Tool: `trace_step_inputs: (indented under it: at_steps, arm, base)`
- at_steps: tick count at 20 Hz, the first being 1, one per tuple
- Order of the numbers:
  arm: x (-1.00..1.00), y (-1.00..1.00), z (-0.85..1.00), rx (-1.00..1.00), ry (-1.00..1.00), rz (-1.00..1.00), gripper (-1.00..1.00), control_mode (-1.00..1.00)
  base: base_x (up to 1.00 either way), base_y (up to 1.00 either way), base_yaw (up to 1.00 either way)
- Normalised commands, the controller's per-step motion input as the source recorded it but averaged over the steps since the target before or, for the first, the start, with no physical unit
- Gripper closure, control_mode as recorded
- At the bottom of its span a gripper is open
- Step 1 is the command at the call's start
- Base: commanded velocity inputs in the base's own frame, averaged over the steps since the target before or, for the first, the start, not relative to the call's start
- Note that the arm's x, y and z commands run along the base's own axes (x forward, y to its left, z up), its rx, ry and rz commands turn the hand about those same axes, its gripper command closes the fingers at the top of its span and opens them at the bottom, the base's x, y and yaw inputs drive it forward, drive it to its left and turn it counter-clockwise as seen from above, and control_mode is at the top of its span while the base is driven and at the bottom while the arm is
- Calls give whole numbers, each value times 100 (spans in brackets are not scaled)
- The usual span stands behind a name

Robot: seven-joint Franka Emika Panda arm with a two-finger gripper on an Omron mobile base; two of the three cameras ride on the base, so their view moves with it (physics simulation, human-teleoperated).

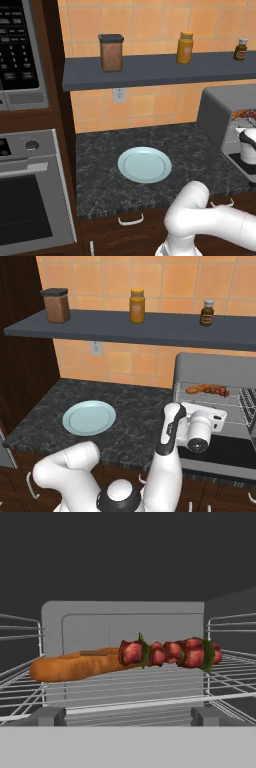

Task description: Pick up the kebab skewer and baguette bread, and place them inside the toaster oven. Close the toaster oven door and start by setting the timer.

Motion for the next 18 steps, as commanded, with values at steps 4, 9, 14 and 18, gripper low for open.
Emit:
trace_step_inputs:
  at_steps: [4, 9, 14, 18]
  arm:
    - [21, 0, 0, 0, 0, 0, -100, -100]
    - [1, 0, 0, 0, 0, 0, -100, -100]
    - [-39, -5, 1, 0, 0, 0, -100, -100]
    - [-44, -9, 7, 0, 0, 0, -100, -100]
  base:
    - [0, 0, 0]
    - [0, 0, 0]
    - [0, 0, 0]
    - [0, 0, 0]
